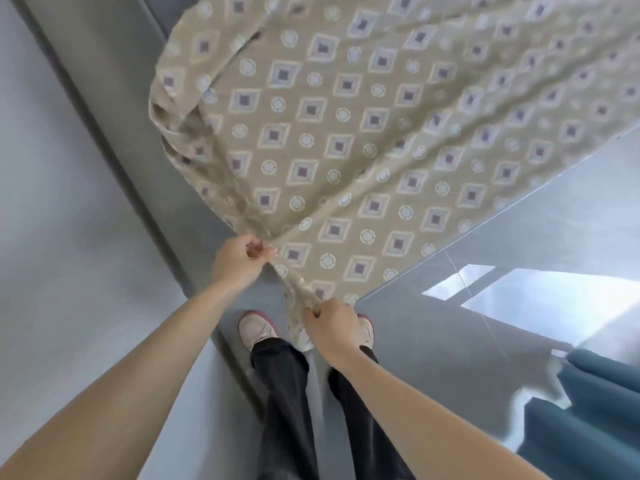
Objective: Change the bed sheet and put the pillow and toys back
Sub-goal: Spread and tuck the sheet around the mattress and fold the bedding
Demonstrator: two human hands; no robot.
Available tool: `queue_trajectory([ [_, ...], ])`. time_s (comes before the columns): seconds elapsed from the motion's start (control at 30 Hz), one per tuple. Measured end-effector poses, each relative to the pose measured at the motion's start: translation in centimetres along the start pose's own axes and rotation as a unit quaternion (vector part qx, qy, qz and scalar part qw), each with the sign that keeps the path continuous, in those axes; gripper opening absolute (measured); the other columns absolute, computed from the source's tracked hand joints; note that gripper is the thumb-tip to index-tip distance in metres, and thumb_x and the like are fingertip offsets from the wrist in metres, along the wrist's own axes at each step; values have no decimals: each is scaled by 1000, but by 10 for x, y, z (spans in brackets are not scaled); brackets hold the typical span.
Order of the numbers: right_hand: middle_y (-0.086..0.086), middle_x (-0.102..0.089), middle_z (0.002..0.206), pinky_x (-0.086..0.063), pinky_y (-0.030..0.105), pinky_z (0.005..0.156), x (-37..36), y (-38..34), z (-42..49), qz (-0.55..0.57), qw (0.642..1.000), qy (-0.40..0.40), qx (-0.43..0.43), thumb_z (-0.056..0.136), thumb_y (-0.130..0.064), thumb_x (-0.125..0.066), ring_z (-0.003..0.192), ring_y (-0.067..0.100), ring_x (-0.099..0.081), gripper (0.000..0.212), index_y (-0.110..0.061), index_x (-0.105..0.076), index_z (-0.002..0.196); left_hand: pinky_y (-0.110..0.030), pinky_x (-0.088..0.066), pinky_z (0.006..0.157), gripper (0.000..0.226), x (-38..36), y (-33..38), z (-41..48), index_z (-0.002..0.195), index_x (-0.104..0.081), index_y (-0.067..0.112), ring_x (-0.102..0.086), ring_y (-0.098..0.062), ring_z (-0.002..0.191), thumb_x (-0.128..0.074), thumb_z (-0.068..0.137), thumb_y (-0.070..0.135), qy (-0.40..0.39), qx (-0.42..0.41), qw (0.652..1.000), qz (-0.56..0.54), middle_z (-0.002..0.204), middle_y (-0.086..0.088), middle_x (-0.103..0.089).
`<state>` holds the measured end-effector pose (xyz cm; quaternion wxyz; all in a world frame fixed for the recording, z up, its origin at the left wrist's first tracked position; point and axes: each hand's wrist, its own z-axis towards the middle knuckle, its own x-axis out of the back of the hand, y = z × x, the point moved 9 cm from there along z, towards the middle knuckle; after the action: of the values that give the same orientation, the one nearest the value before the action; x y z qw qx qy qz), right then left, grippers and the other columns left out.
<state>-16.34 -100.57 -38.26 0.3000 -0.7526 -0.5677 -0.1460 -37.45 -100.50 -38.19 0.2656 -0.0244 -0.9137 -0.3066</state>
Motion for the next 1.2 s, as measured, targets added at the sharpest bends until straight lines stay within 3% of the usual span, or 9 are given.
queue_trajectory([
  [0.17,-3,-41,49,-24,23,41,-12,-17,8,-4,1000,20,20,91,-30,-52,45,13,-37,42,-14,-47,53,-44,-56,81,24,22,-6,20,91,-63,9,-66,-27,83,-70,85,31,24,9,1000,-6,87,-6,-66],
  [0.27,3,-62,74,-35,27,58,-12,-21,17,-86,996,25,13,95,-36,-47,65,22,-52,33,-11,-64,81,-39,-58,74,21,10,-12,19,91,-60,5,-63,-24,76,-69,86,23,6,46,998,-47,90,-11,-62],
  [0.37,7,-66,88,-38,30,60,-13,-21,19,-93,996,13,10,98,-38,-43,81,27,-63,36,-9,-64,91,-41,-54,79,19,3,-5,16,93,-57,5,-63,-29,84,-66,89,22,22,42,999,-25,94,-15,-63],
  [0.5,8,-63,87,-47,38,85,-23,-23,8,-55,998,-36,23,100,-25,-35,92,30,-62,32,-9,-62,96,-42,-48,92,22,8,-1,6,104,-58,7,-61,-29,100,-62,90,24,22,38,999,-18,104,-10,-65],
  [0.67,10,-59,124,-42,34,95,-16,7,-10,-21,990,-136,18,96,-19,-41,116,29,-54,34,-13,-57,126,-43,-47,97,27,6,-11,-27,119,-54,15,-59,-24,108,-57,93,21,10,73,995,-67,113,-5,-62],
  [0.8,8,-64,114,-50,33,83,31,47,-24,17,992,-125,-18,90,-17,-38,102,28,-61,36,-16,-62,117,-41,-48,94,23,4,-6,-63,116,-53,19,-59,-21,105,-55,93,21,45,81,992,-85,109,1,-60],
  [0.9,16,-65,109,-51,40,88,72,71,-25,29,995,-96,-8,90,-9,-38,106,34,-60,34,-2,-64,110,-42,-49,90,14,-5,11,-89,107,-54,22,-59,-21,100,-54,93,24,71,70,990,-98,105,2,-59],
  [1.1,19,-64,115,-52,42,86,156,112,-26,-5,997,-64,43,88,-7,-37,104,35,-59,37,-3,-64,112,-43,-53,86,11,-49,49,-143,103,-56,23,-63,-21,87,-52,93,25,115,59,979,-159,93,2,-62],
  [1.2,6,-65,118,-47,27,75,199,143,-36,-19,996,-65,65,90,-9,-40,94,22,-58,36,-12,-66,115,-37,-54,75,12,-89,67,-178,104,-55,21,-61,-19,75,-49,95,20,133,75,964,-219,87,-1,-60],
])
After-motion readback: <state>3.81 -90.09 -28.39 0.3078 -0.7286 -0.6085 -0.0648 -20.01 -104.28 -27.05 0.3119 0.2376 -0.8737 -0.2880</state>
